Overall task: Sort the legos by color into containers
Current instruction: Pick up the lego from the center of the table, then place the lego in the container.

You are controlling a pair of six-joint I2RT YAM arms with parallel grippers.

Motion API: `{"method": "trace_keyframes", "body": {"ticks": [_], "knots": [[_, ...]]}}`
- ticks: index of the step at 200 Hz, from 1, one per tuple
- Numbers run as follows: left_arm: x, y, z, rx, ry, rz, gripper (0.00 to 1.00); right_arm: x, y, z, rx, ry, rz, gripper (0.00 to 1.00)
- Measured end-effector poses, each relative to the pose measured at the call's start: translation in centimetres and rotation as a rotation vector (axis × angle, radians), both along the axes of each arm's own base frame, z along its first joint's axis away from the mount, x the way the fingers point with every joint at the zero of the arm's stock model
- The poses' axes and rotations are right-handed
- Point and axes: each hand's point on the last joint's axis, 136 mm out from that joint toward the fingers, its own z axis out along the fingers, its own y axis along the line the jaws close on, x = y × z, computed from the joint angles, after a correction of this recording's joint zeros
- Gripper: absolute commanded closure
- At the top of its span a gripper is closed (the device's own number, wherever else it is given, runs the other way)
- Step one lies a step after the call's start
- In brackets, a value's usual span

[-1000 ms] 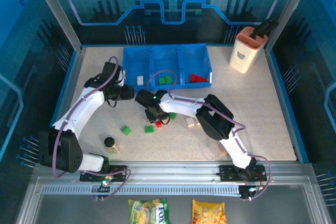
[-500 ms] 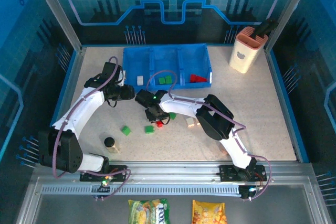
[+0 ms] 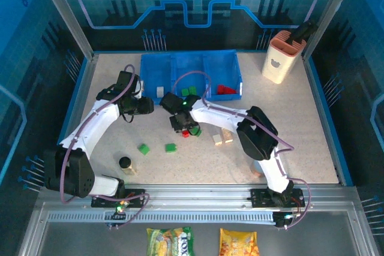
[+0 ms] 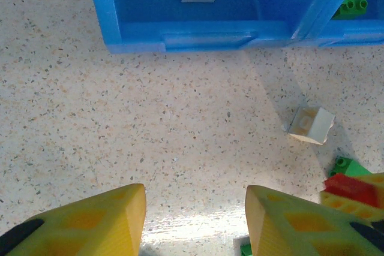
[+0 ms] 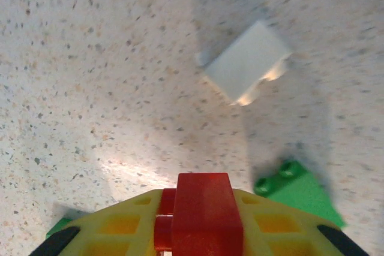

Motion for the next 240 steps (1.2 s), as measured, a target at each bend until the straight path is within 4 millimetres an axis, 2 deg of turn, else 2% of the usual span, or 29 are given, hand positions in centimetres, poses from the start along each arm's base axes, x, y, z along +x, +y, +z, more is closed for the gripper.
{"method": "trace_keyframes", "body": {"ticks": [69,119,169,198,240], "knots": [[0.0,-0.1,0.0,-0.004,0.001,-0.003,0.51,4.9,-7.3,3.5,-0.008,-0.052,-0.104,0.68],[0.0,-0.1,0.0,0.005,-0.003,-0.023,0.49,8.8,-12.6,4.9,-0.014,-0.073,-0.177,0.68],[0.0,-0.1,0.0,0.006,-0.003,-0.025,0.49,13.4,-15.3,7.4,0.016,-0.135,-0.214,0.68],[0.0,-0.1,0.0,0.009,-0.004,-0.029,0.49,15.9,-16.9,7.3,0.021,-0.146,-0.233,0.68],[0.0,-0.1,0.0,0.015,-0.006,-0.042,0.49,18.9,-18.9,5.2,0.012,-0.126,-0.254,0.69]]}}
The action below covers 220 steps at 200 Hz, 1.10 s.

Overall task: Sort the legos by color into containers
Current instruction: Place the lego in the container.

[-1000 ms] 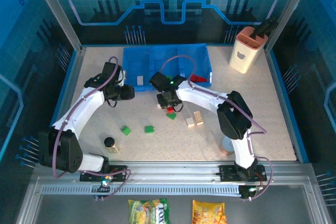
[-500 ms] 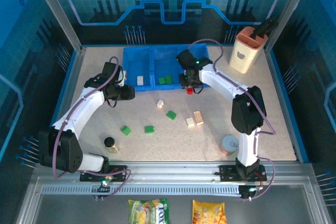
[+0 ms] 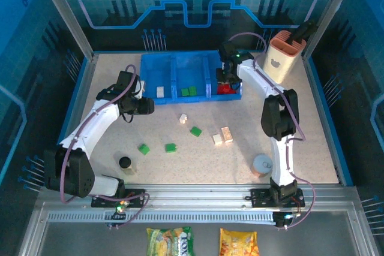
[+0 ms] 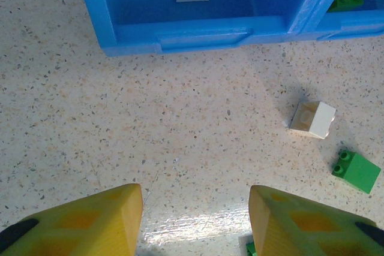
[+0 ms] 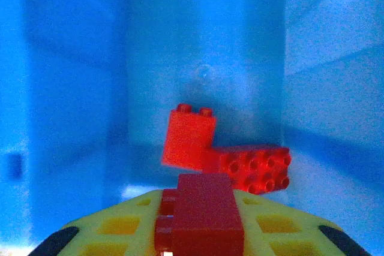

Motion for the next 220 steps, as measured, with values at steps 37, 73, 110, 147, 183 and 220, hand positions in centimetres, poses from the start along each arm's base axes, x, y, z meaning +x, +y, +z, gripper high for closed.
{"method": "trace_keyframes", "body": {"ticks": [37,73,110,147,183,220], "knots": [[0.0,0.0,0.0,0.0,0.0,0.0,0.49,1.8,0.2,-1.4,-0.015,-0.001,0.022,0.68],[0.0,0.0,0.0,0.001,0.0,0.0,0.49,3.4,0.7,-2.8,-0.025,-0.005,0.045,0.69],[0.0,0.0,0.0,0.001,0.0,0.0,0.49,4.2,1.4,-5.4,-0.018,0.019,0.057,0.69],[0.0,0.0,0.0,0.002,-0.001,-0.003,0.49,5.0,1.7,-6.1,-0.013,0.009,0.056,0.69],[0.0,0.0,0.0,0.003,0.0,-0.003,0.49,5.8,1.8,-6.3,-0.005,-0.01,0.053,0.62],[0.0,0.0,-0.1,0.003,0.002,-0.003,0.49,5.9,1.8,-7.2,-0.004,0.0,0.05,0.56]]}}
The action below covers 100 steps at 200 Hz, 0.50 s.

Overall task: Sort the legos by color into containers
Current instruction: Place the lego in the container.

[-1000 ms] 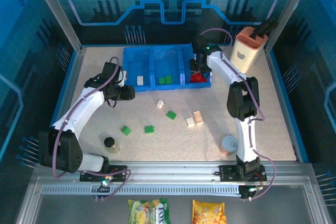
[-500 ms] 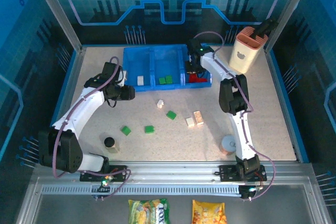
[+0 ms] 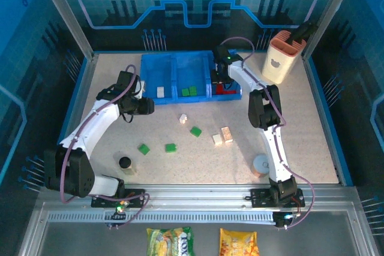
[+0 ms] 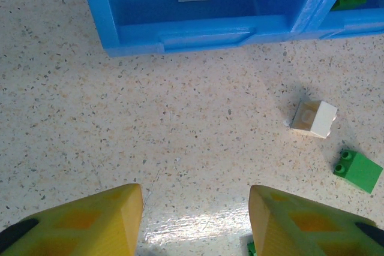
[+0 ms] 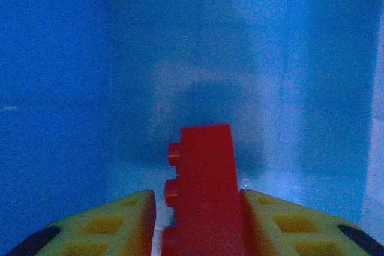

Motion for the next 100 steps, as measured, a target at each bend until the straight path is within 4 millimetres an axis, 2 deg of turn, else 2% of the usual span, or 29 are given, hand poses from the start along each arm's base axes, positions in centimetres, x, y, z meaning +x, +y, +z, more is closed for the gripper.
{"method": "trace_keyframes", "body": {"ticks": [66,100], "knots": [[0.0,0.0,0.0,0.0,0.001,0.0,0.49,-0.1,0.0,0.6,0.001,-0.002,0.0,0.5],[0.0,0.0,0.0,0.0,0.001,0.0,0.49,-0.5,-0.1,3.6,0.011,-0.031,0.001,0.49]]}}
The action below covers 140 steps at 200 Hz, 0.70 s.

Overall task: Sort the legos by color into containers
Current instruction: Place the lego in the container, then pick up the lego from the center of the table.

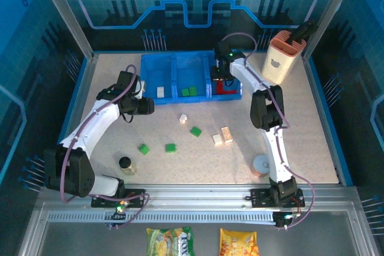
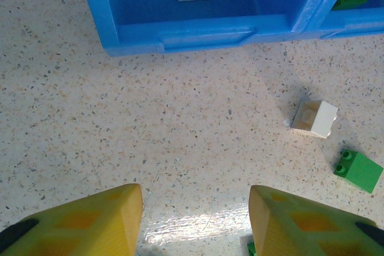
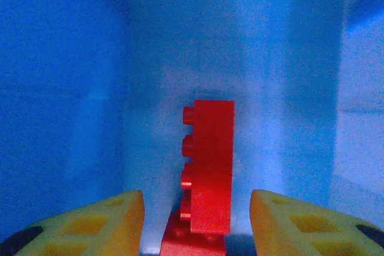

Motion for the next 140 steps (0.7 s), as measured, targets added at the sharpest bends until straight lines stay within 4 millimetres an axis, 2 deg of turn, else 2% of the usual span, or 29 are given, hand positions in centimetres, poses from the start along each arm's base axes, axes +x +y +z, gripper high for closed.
{"method": "trace_keyframes", "body": {"ticks": [42,64,89,140], "knots": [[0.0,0.0,0.0,0.0,0.0,0.0,0.49,-0.9,0.2,5.3,0.022,-0.067,0.012,0.48],[0.0,0.0,0.0,0.0,0.0,0.0,0.49,-2.1,0.5,6.7,0.024,-0.071,0.024,0.48],[0.0,0.0,0.0,0.0,0.0,0.0,0.49,-4.3,0.9,6.5,0.009,-0.023,0.041,0.48],[0.0,0.0,0.0,-0.001,0.0,0.0,0.49,-9.9,1.5,4.6,-0.025,0.097,0.062,0.48]]}}
